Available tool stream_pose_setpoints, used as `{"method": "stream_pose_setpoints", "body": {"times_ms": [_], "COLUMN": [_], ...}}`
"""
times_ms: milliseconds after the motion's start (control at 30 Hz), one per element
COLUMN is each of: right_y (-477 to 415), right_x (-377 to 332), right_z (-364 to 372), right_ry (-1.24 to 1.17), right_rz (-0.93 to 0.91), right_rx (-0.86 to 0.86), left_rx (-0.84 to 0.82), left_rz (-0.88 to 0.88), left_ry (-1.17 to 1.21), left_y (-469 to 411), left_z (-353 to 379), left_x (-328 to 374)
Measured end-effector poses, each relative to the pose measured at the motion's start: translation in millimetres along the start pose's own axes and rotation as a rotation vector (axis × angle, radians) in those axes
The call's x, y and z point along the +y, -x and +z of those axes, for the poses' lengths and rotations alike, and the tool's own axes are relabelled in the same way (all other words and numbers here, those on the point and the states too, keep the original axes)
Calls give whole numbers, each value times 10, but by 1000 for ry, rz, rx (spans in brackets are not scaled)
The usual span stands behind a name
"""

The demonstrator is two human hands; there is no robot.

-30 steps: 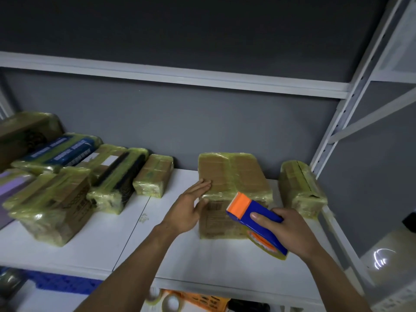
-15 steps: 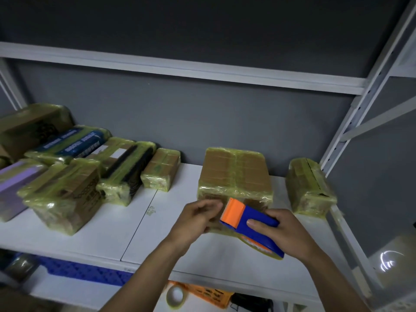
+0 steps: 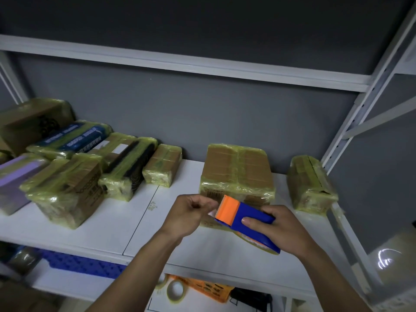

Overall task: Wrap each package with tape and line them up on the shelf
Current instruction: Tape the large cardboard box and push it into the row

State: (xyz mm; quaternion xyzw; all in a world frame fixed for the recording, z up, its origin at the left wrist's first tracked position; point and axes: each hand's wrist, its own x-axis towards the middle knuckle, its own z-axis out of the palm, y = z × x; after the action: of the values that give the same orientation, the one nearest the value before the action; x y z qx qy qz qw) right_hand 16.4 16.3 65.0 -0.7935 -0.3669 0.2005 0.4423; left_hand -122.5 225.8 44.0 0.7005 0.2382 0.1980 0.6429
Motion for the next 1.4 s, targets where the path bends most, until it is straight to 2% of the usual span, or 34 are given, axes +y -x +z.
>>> {"method": "stream_pose_setpoints", "body": {"times_ms": [167, 433, 667, 833, 1033, 1400], "right_y": [-44, -58, -216, -421, -636, -894], "right_x": [-82, -215, -532, -785, -942, -970], "right_z": [8, -160, -159, -137, -104, -33], "right_ry": [64, 146, 359, 528, 704, 928], "right_rz": [14, 68, 31, 73, 104, 210], "right_rx": [3, 37, 179, 172, 202, 172], "left_rx": [10, 308, 358, 452, 429, 346], "left_rz": [38, 94, -12, -67, -152, -210], "left_ry": [-32, 30, 65, 192, 333, 352], "left_y": [-84, -300, -509, -615, -722, -895], "left_z": [-147, -695, -697, -597, -484, -206], "left_x": [36, -48, -227, -333, -452, -709]}}
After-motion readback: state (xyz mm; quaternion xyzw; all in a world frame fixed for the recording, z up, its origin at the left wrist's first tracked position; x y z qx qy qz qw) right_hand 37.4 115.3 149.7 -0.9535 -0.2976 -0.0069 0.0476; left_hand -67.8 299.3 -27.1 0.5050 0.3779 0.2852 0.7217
